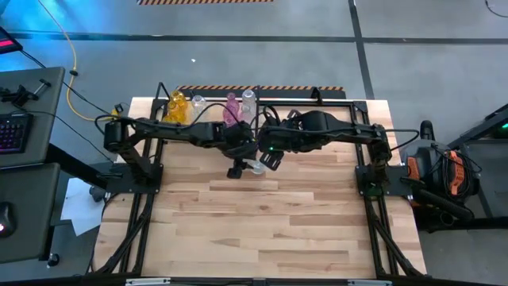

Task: Sort vases onto shelf
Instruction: Put the transparent vase on the shelf aligned with the left transparent vases

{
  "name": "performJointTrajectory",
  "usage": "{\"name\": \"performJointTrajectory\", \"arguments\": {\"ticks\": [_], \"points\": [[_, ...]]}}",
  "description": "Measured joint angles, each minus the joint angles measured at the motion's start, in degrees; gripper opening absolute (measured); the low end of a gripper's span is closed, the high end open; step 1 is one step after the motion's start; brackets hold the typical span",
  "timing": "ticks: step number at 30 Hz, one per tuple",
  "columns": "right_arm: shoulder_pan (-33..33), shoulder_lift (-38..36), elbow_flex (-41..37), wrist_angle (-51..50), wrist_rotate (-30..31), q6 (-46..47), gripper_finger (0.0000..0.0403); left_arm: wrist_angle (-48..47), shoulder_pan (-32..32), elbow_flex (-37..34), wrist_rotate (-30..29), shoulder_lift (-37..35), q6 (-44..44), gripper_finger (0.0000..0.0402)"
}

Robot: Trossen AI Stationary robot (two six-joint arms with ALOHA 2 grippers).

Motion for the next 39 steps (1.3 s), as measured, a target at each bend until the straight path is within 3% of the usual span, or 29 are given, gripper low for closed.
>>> {"name": "performJointTrajectory", "arguments": {"ticks": [22, 27, 35, 39], "points": [[0.00, 0.02, -0.02, 0.02, -0.28, -0.18, 0.0209, 0.19, -2.04, 0.64, -7.89, 6.29, 3.31, 0.0149], [0.00, 0.04, -0.02, 0.00, -0.33, -0.76, 0.0209, -5.78, -2.28, 0.70, -7.89, 5.61, 1.74, 0.0115], [-0.39, 0.07, -0.02, 0.02, 0.81, -2.78, 0.0209, -14.88, -1.61, 0.69, -4.58, 4.66, -5.48, 0.0025], [-0.42, 0.07, -0.02, 0.01, 0.83, -3.21, 0.0209, -17.64, -1.11, 0.61, -2.07, 4.16, -9.37, 0.0015]]}}
